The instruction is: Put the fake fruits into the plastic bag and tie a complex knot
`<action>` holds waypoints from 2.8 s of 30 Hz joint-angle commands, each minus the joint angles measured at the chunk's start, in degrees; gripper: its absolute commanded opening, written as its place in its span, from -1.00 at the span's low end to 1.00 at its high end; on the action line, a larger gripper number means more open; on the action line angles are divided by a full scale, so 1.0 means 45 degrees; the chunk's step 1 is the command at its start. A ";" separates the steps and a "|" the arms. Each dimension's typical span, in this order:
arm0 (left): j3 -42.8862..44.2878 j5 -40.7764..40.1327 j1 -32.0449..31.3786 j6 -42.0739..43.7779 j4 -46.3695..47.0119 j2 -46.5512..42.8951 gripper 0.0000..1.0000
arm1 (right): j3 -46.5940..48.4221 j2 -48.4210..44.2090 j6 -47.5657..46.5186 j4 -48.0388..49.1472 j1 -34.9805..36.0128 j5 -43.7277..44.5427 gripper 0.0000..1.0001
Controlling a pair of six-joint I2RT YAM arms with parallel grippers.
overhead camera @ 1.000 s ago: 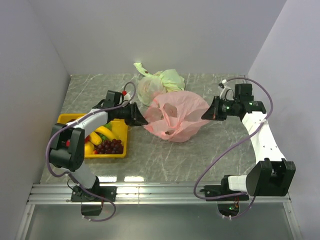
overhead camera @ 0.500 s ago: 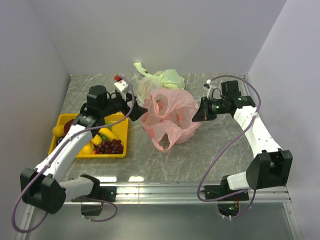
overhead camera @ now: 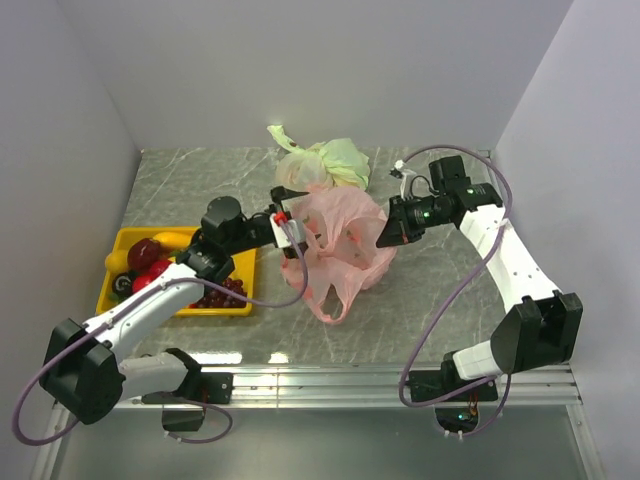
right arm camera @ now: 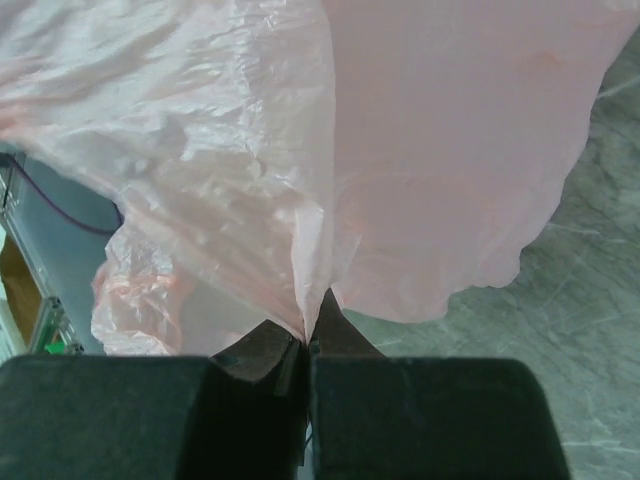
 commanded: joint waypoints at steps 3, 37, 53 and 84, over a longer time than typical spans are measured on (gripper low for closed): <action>-0.0293 0.0396 -0.0997 0.1537 0.2078 -0.0245 0.99 | 0.0886 0.0361 -0.0652 -0.0592 0.0473 -0.0248 -1.00; 0.8220 0.4286 0.4567 -1.4468 -0.5885 0.5421 0.47 | -0.1593 -0.0790 0.0633 0.3116 0.1216 0.1041 -1.00; 0.8141 0.1497 1.2183 -0.2589 -1.7857 0.0905 0.99 | -0.2043 -0.1259 0.2551 0.3918 0.1216 0.0788 -1.00; 0.3692 -0.6027 1.1330 -0.6800 -1.5541 0.0731 0.99 | -0.3039 -0.2041 0.2727 0.4056 0.1275 0.1627 -1.00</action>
